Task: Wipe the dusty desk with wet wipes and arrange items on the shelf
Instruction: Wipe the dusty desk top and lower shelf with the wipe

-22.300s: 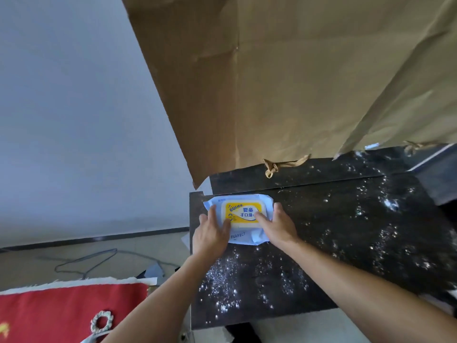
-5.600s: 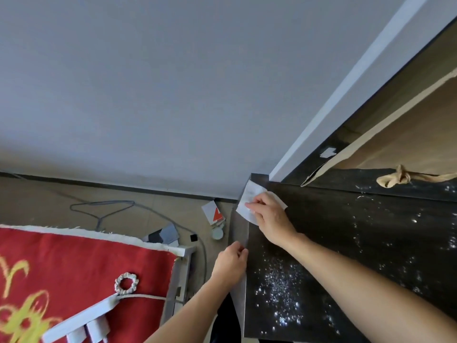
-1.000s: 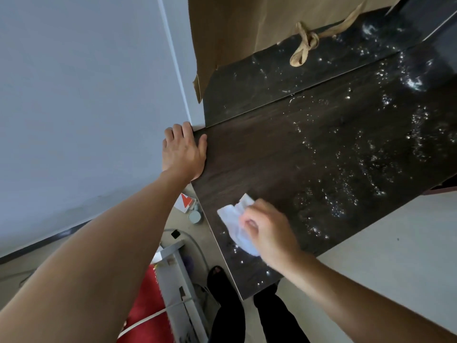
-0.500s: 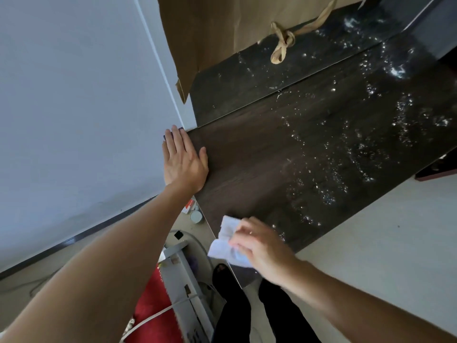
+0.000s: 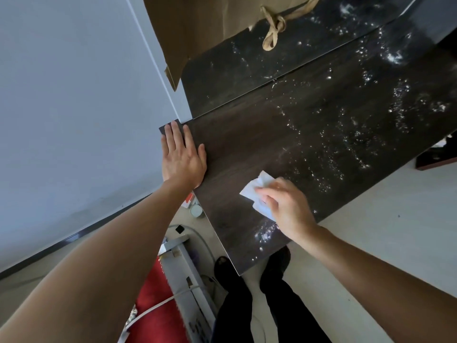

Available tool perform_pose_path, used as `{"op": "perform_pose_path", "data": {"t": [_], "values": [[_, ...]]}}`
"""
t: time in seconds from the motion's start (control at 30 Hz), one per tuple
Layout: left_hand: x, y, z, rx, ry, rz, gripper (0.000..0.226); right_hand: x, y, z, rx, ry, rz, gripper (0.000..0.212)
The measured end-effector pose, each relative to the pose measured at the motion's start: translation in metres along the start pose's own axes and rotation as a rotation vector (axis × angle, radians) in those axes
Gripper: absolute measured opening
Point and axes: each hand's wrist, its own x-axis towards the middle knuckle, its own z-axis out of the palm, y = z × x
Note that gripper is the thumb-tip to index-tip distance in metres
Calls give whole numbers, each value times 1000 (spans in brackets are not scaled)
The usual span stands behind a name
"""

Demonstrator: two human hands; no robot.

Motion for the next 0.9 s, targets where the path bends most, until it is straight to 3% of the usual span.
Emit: {"op": "perform_pose_path", "data": {"t": [0.07, 0.17, 0.23, 0.33, 0.4, 0.5, 0.57, 0.63, 0.73, 0.8, 0.83, 0.9], "values": [[-3, 4, 0, -7, -3, 0, 63, -18, -19, 10, 34, -73, 2, 21], [-10, 7, 0, -46, -11, 10, 64, -69, -43, 25, 75, -329, -244, 24], [-14, 8, 1, -51, -8, 21, 65, -57, -18, 11, 67, -272, -243, 20], [-13, 9, 2, -48, 0, 19, 65, -14, 20, -14, -50, 68, 56, 9], [-13, 10, 2, -44, -3, 12, 65, -17, 10, -9, -79, 144, 122, 9], [-14, 10, 1, -35, -8, 11, 64, -77, -32, 23, -73, -99, -130, 11], [-14, 10, 0, -27, -2, 14, 64, -96, -23, 19, -66, -219, -244, 9], [-14, 10, 0, -24, 4, 15, 65, -81, 14, 4, -117, -84, -213, 12], [-15, 12, 1, -24, -4, 3, 64, -64, 39, -17, -154, 153, 44, 13], [-16, 13, 1, -21, -7, -4, 63, -81, 14, 4, -130, 91, 58, 11], [-17, 14, 0, -22, -9, -8, 63, -96, -5, 18, -70, 36, -2, 9], [-21, 17, -2, -31, -13, -9, 62, -123, -21, 30, -71, -145, -207, 27]]}}
